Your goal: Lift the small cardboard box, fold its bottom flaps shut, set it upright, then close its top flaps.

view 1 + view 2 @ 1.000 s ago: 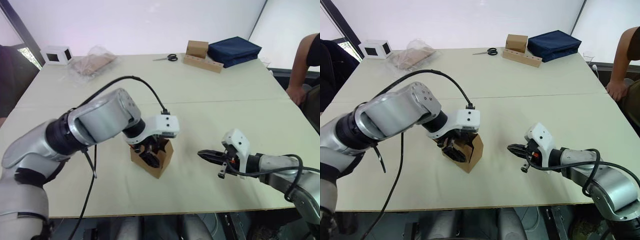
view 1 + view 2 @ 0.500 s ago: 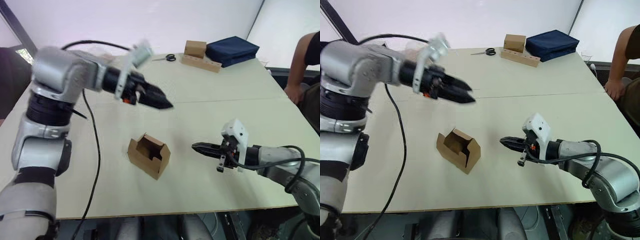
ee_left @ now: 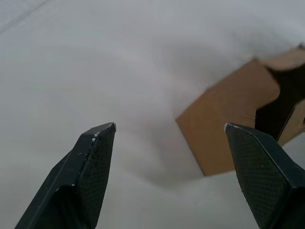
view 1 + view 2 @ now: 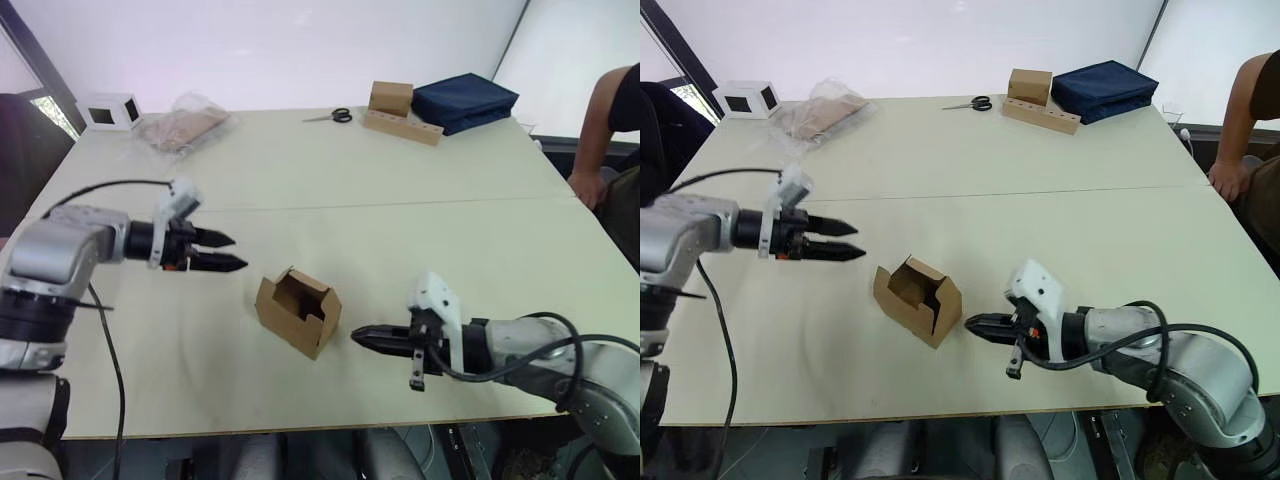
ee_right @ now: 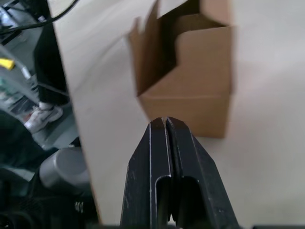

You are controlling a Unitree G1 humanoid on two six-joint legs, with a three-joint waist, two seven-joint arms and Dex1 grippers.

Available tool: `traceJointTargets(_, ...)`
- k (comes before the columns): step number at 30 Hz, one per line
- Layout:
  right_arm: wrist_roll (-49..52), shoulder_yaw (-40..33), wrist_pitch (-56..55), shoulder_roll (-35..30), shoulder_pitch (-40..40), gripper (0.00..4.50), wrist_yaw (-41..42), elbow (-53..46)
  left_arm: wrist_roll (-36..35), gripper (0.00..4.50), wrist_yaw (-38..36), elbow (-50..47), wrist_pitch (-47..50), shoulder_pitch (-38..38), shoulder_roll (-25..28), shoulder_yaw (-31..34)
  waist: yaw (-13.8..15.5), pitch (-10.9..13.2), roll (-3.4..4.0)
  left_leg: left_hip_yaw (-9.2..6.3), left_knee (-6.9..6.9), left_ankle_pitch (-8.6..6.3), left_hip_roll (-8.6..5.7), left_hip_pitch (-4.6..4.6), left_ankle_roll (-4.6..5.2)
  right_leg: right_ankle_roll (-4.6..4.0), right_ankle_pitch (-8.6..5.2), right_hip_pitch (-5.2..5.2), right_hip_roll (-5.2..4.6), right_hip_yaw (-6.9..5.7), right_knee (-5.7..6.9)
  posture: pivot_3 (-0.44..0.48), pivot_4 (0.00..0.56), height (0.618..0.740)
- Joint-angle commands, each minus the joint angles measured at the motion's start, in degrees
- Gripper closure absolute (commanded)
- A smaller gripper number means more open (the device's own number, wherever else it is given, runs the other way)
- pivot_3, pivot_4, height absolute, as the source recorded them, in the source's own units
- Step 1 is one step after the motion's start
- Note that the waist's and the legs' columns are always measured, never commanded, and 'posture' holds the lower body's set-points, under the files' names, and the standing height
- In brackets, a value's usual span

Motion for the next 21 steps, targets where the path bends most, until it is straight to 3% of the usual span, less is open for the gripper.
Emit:
traceJointTargets(1, -4.36, 3.21, -2.07, 0.58, -1.01, 4.5, -0.19, -0.11, 0.2, 0.77, 2.42, -5.0, -0.42, 2.27, -0.61, 0.87, 0.11, 0.0, 0.0, -0.01, 0.0, 0.0, 0.0, 0.0, 0.0, 0.0, 0.0, 0.0, 0.0, -0.01, 0.01, 0.0, 0.15, 0.74)
traceJointTargets(9, -10.81, 5.85, -4.42, 2.93, -3.35, 4.5, -0.8, 2.73, -2.65, 0.77, 5.07, -13.08, 4.17, 8.47, -2.01, 1.4, -0.24, -0.02, -0.02, -0.01, -0.01, -0.02, 0.01, 0.01, 0.03, 0.0, 0.0, -0.01, 0.03, -0.01, 0.02, 0.0, 0.15, 0.74)
traceJointTargets(21, -15.59, 5.26, -5.93, 5.11, -5.18, 4.5, -0.49, 5.87, -5.44, 0.77, 7.44, -15.89, 8.04, 9.52, -1.43, 2.67, -0.19, -0.02, -0.02, -0.01, 0.0, -0.02, 0.0, 0.01, 0.03, 0.0, 0.0, 0.0, 0.02, -0.01, 0.03, 0.0, 0.15, 0.74)
